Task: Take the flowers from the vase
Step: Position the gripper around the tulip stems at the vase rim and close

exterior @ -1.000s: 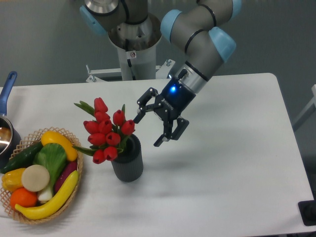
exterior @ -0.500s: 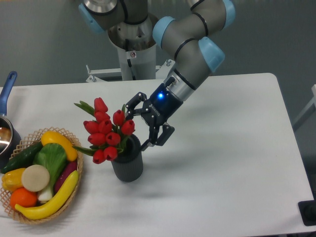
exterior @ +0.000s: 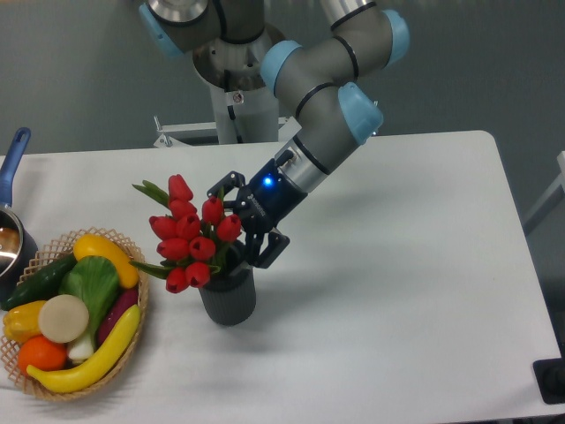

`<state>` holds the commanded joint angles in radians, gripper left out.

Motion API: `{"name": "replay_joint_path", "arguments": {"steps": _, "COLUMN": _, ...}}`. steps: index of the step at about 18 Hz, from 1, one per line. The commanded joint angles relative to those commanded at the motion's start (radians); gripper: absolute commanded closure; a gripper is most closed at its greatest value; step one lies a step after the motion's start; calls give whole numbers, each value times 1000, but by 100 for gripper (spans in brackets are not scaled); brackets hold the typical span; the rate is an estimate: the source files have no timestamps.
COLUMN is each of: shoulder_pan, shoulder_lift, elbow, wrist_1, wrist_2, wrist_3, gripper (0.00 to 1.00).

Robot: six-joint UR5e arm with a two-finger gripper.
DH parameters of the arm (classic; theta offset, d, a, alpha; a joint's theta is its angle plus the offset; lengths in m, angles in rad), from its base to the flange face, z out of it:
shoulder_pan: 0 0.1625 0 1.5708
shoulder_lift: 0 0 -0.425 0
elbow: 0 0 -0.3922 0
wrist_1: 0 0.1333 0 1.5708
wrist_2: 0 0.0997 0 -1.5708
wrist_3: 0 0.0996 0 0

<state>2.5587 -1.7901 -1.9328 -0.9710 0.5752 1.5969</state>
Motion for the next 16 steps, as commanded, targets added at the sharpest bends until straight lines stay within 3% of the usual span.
{"name": "replay_joint_path", "arguments": {"steps": 3, "shoulder_pan": 0, "shoulder_lift": -6, "elbow": 3, "wrist_1": 5, "wrist_2": -3, "wrist_3": 0, "gripper": 1}}
{"name": "replay_joint_path", "arguments": {"steps": 6, "shoulder_pan": 0, "shoulder_lift": -15, "elbow": 6, "wrist_1": 5, "wrist_2": -5, "wrist_3": 0, "gripper": 23}}
{"name": "replay_joint_path", "arguments": {"steps": 12, "shoulder_pan": 0, "shoulder_lift": -23, "elbow": 11, "wrist_1": 20, "wrist_2": -5, "wrist_3": 2, "gripper": 41}}
{"name": "replay_joint_path", "arguments": {"steps": 13, "shoulder_pan": 0, "shoulder_lift": -23, "elbow": 6, "wrist_1": 29, "wrist_2": -6, "wrist_3": -2, "gripper": 51}}
{"name": "replay_joint_path", "arguments": {"steps": 16, "shoulder_pan": 3, "shoulder_lift": -23, "elbow": 2, "wrist_1": 40, "wrist_2": -8, "wrist_3": -2, "gripper": 53}}
